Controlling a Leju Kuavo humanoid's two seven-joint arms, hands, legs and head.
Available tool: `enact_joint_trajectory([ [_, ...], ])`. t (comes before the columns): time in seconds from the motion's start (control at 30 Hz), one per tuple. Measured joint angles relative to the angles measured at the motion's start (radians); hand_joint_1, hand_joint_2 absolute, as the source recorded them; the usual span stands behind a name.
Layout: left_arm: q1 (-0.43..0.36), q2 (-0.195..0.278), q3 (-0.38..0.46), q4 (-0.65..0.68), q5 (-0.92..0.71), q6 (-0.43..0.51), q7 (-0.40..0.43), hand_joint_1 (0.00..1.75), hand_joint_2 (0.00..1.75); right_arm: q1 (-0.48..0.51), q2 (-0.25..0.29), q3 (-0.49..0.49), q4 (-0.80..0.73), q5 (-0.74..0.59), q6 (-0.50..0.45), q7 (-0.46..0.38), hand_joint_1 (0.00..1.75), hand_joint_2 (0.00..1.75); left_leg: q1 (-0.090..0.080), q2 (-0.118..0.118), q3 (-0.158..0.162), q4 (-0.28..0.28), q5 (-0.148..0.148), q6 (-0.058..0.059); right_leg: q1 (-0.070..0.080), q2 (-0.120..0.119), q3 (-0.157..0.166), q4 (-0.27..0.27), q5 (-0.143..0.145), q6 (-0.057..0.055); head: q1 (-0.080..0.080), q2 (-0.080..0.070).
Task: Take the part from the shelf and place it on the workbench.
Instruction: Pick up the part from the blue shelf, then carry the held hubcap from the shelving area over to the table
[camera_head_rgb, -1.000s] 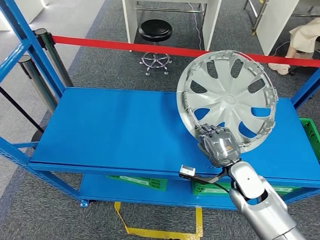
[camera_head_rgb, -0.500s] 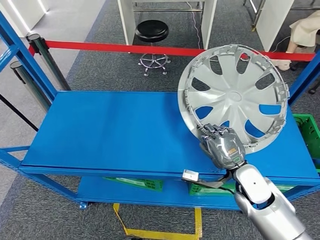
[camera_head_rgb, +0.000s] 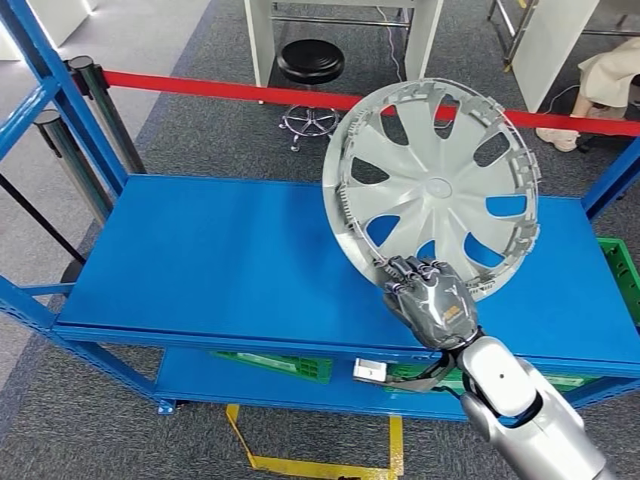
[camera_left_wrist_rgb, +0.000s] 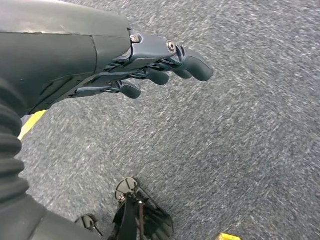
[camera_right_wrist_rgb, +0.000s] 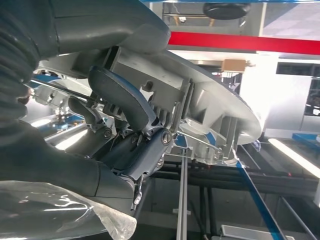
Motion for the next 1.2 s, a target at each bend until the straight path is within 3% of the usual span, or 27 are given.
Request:
enact_joint_trajectory([
  [0.1,0.0,-0.001,0.0,0.0,0.003,-0.003,0.004,0.0,1.75,-0.008,0.0,0.012,0.0,-0.004,-0.002,0.001,1.75,1.75,-0.001,-0.002,-0.001,0.007,-0.006,-0.009,-0.002,-0.001,0.093,-0.188,0.091,0.0,0.0,0.0],
  [0.17,0.0,0.0,0.001,0.0,0.005,-0.005,0.004,0.0,1.75,-0.014,0.0,0.019,0.0,-0.004,-0.005,0.001,1.75,1.75,-0.005,-0.002,-0.006,0.015,-0.008,-0.018,-0.001,0.0,0.133,-0.261,0.106,-0.007,-0.001,0.0],
  [0.3,0.0,0.001,0.004,0.0,0.008,-0.009,0.004,0.0,1.75,-0.018,0.0,0.027,0.0,-0.002,-0.011,0.001,1.75,1.75,-0.003,-0.002,-0.013,0.034,-0.022,-0.033,-0.001,0.001,0.136,-0.265,0.106,-0.031,-0.004,0.0],
  [0.37,0.0,0.002,0.005,0.0,0.009,-0.01,0.004,0.0,1.75,-0.021,0.0,0.03,0.0,-0.001,-0.012,0.001,1.75,1.75,-0.002,-0.002,-0.046,0.119,-0.078,-0.044,-0.003,-0.002,0.136,-0.266,0.109,-0.043,-0.006,0.0],
  [0.43,0.001,0.002,0.006,0.0,0.009,-0.01,0.004,0.0,1.75,-0.022,0.001,0.033,0.0,0.0,-0.015,0.001,1.75,1.75,0.0,-0.001,-0.097,0.252,-0.145,-0.049,-0.002,-0.005,0.134,-0.265,0.112,-0.05,-0.007,0.0],
  [0.47,0.001,0.002,0.006,0.0,0.009,-0.01,0.004,0.0,1.75,-0.022,0.001,0.034,0.0,0.001,-0.017,0.001,1.75,1.75,0.0,-0.001,-0.112,0.294,-0.159,-0.049,-0.001,-0.005,0.134,-0.265,0.113,-0.051,-0.007,0.0],
  [0.5,0.002,0.002,0.006,0.0,0.009,-0.01,0.004,0.0,1.75,-0.023,0.001,0.036,0.0,0.002,-0.02,0.001,1.75,1.75,0.0,-0.001,-0.11,0.301,-0.154,-0.047,-0.001,-0.005,0.133,-0.265,0.114,-0.051,-0.007,0.0],
  [0.53,0.002,0.002,0.006,0.0,0.009,-0.01,0.004,0.0,1.75,-0.023,0.001,0.038,0.0,0.002,-0.022,0.001,1.75,1.75,0.0,-0.001,-0.09,0.268,-0.13,-0.044,0.0,-0.005,0.133,-0.265,0.115,-0.051,-0.007,0.0],
  [0.6,0.001,0.002,0.006,0.0,0.008,-0.009,0.005,0.0,1.75,-0.028,0.001,0.04,0.0,0.001,-0.023,0.001,1.75,1.75,-0.003,-0.002,-0.019,0.133,-0.065,-0.032,0.003,-0.004,0.133,-0.265,0.117,-0.047,-0.007,0.0],
  [0.67,-0.001,0.004,0.006,0.0,0.008,-0.008,0.006,0.0,1.75,-0.038,0.001,0.042,0.003,-0.002,-0.022,-0.002,1.75,1.75,-0.007,-0.002,0.024,0.036,-0.033,-0.022,0.005,-0.003,0.126,-0.263,0.123,-0.039,-0.006,0.0],
  [0.77,-0.002,0.004,0.006,0.0,0.008,-0.005,0.006,0.0,1.75,-0.057,0.001,0.047,0.011,-0.013,-0.018,-0.011,1.75,1.75,-0.008,-0.001,0.021,0.014,-0.022,-0.013,0.004,-0.004,0.115,-0.263,0.134,-0.021,-0.006,0.0],
  [0.8,-0.002,0.004,0.006,0.0,0.008,-0.004,0.006,0.0,1.75,-0.062,0.001,0.048,0.014,-0.017,-0.018,-0.013,1.75,1.75,-0.006,0.0,0.017,0.009,-0.014,-0.009,0.003,-0.003,0.109,-0.258,0.124,-0.016,-0.005,0.0],
  [0.87,-0.004,0.003,0.006,0.0,0.009,-0.005,0.005,0.0,1.75,-0.075,0.001,0.05,0.019,-0.021,-0.016,-0.017,1.75,1.75,-0.002,0.002,0.004,0.0,0.004,0.001,0.002,-0.002,0.081,-0.193,0.062,-0.008,-0.003,0.0],
  [0.93,-0.005,0.002,0.006,0.0,0.008,-0.008,0.005,0.0,1.75,-0.084,0.001,0.054,0.026,-0.022,-0.016,-0.018,1.75,1.75,-0.003,0.003,-0.018,0.001,0.02,0.006,0.001,-0.002,0.042,-0.065,-0.022,-0.002,-0.002,0.0],
  [0.97,-0.005,0.002,0.006,0.0,0.008,-0.009,0.005,0.0,1.75,-0.086,0.001,0.055,0.029,-0.023,-0.015,-0.018,1.75,1.75,-0.003,0.003,-0.029,0.002,0.028,0.006,0.001,-0.002,0.031,-0.014,-0.043,0.001,-0.002,0.0],
  [1.0,-0.005,0.002,0.006,0.0,0.008,-0.009,0.005,0.0,1.75,-0.086,0.001,0.056,0.031,-0.023,-0.015,-0.018,1.75,1.75,-0.003,0.003,-0.039,0.003,0.035,0.005,0.001,-0.002,0.035,0.008,-0.045,0.003,-0.002,0.0],
  [1.03,-0.004,0.001,0.006,0.0,0.008,-0.009,0.005,0.0,1.75,-0.086,0.001,0.057,0.033,-0.024,-0.014,-0.018,1.75,1.75,-0.003,0.003,-0.05,0.005,0.043,0.003,0.001,-0.002,0.058,-0.01,-0.027,0.004,-0.002,0.0],
  [1.1,-0.004,0.001,0.006,0.0,0.008,-0.01,0.005,0.0,1.75,-0.089,0.001,0.058,0.035,-0.024,-0.013,-0.018,1.75,1.75,-0.002,0.003,-0.069,0.01,0.056,-0.004,-0.001,-0.002,0.147,-0.138,0.021,0.004,-0.002,0.0],
  [1.17,-0.005,0.0,0.006,0.0,0.008,-0.011,0.005,0.0,1.75,-0.093,0.001,0.058,0.036,-0.026,-0.012,-0.018,1.75,1.75,-0.004,0.002,-0.083,0.016,0.069,-0.014,0.001,0.0,0.223,-0.258,0.032,-0.001,-0.003,0.0],
  [1.2,-0.005,0.0,0.006,0.0,0.008,-0.011,0.005,0.0,1.75,-0.094,0.001,0.059,0.036,-0.027,-0.012,-0.018,1.75,1.75,-0.006,0.002,-0.087,0.017,0.077,-0.02,0.003,0.001,0.234,-0.281,0.027,-0.006,-0.003,0.0],
])
